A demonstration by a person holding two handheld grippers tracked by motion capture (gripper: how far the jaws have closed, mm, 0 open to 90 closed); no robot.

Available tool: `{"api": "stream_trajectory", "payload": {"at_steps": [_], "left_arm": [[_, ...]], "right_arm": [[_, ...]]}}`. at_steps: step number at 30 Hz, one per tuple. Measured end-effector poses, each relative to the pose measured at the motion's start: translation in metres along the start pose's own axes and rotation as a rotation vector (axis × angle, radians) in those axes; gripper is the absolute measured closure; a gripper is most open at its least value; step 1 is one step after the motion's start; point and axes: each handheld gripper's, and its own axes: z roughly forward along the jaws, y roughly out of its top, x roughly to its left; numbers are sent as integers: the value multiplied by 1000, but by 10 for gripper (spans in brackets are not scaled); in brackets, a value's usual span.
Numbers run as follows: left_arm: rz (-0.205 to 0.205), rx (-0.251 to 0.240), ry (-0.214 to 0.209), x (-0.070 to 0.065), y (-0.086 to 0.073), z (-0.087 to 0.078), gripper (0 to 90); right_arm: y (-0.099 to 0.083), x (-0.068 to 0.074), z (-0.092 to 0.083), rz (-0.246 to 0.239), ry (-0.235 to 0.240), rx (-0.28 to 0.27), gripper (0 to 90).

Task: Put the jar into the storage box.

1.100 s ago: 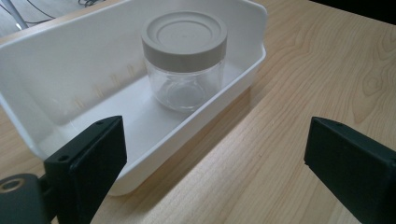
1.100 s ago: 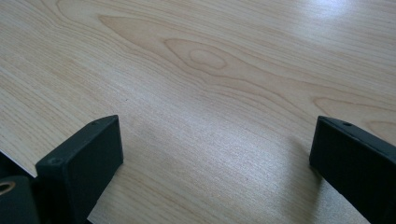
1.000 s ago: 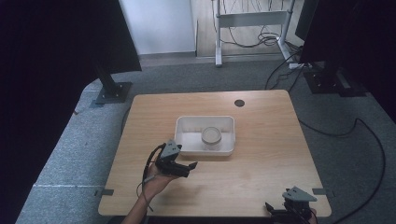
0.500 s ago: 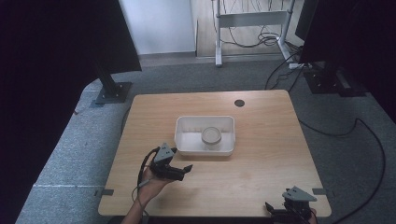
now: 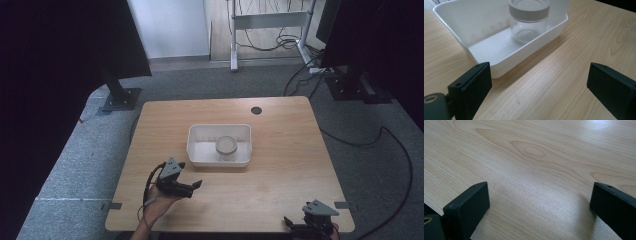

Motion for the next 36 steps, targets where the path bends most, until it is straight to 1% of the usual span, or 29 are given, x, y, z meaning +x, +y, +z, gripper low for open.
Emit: {"api": "stream_trajectory", "payload": {"at_steps": [17,26,36], "left_arm": [[-18,6,15,0,-20,-4,56],[-26,27,33,1,-35,-4,56],[-30,54,42,1,-49,0,56]], "right_arm": [[0,0,0,1,-1,0,22],[0,0,0,2,-2,-1,22],[0,0,0,3,-3,-1,22]]}}
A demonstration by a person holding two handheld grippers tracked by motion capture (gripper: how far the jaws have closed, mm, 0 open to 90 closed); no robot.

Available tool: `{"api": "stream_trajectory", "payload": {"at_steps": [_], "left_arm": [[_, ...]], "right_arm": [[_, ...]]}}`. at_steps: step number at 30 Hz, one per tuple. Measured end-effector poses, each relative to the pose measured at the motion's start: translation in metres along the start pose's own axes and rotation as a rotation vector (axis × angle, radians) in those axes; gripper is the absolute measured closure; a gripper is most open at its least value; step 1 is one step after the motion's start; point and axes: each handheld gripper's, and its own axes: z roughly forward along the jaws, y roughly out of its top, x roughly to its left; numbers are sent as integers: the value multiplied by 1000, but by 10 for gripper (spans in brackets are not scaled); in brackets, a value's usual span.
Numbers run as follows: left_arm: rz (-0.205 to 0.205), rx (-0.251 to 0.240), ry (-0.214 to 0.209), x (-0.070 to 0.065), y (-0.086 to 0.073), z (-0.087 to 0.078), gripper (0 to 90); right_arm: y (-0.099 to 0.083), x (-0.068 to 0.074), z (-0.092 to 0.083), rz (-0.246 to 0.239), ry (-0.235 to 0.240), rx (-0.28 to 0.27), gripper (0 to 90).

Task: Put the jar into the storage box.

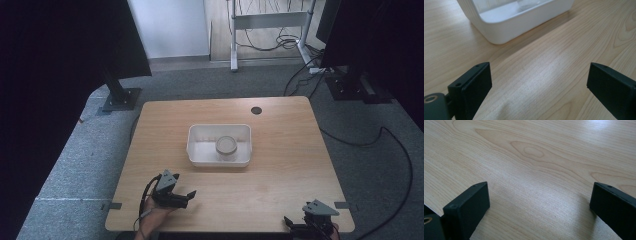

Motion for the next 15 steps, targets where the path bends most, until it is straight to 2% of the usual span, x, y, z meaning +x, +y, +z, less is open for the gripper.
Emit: {"api": "stream_trajectory", "payload": {"at_steps": [15], "left_arm": [[4,60,2,-5,-16,8,56]], "right_arm": [[0,0,0,0,0,0,22]]}}
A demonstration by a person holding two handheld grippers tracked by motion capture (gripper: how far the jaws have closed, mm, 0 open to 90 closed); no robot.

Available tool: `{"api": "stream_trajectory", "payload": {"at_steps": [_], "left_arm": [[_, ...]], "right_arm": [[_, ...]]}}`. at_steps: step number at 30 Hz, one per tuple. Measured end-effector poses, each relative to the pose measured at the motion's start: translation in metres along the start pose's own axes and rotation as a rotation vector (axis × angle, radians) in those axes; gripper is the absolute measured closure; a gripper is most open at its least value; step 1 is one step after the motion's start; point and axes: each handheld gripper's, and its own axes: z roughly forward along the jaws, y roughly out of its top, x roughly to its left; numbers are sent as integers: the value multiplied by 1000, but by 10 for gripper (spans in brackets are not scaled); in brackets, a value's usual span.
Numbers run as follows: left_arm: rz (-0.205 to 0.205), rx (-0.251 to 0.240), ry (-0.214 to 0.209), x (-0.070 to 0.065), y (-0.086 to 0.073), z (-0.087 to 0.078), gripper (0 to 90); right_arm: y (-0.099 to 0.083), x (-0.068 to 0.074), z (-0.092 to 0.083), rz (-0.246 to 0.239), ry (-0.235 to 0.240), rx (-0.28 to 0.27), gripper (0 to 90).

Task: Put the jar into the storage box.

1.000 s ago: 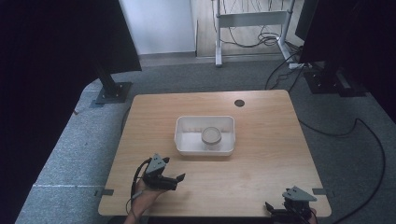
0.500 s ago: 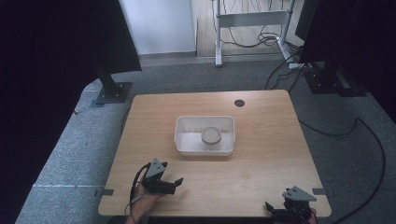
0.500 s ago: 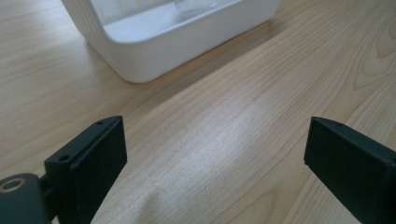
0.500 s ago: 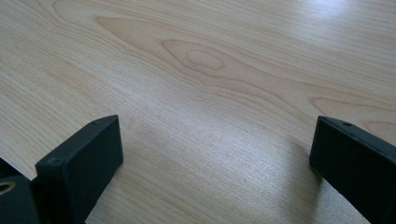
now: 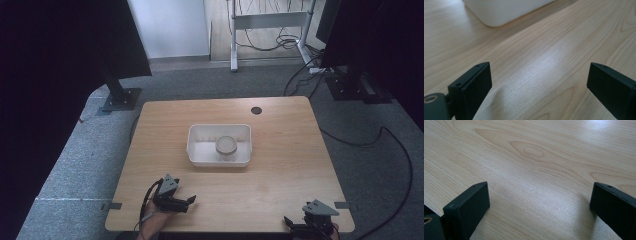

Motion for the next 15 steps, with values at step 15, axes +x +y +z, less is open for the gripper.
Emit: {"api": "stream_trajectory", "payload": {"at_steps": [15], "left_arm": [[8,92,18,-3,-2,7,60]], "right_arm": [[0,0,0,0,1,-1,22]]}}
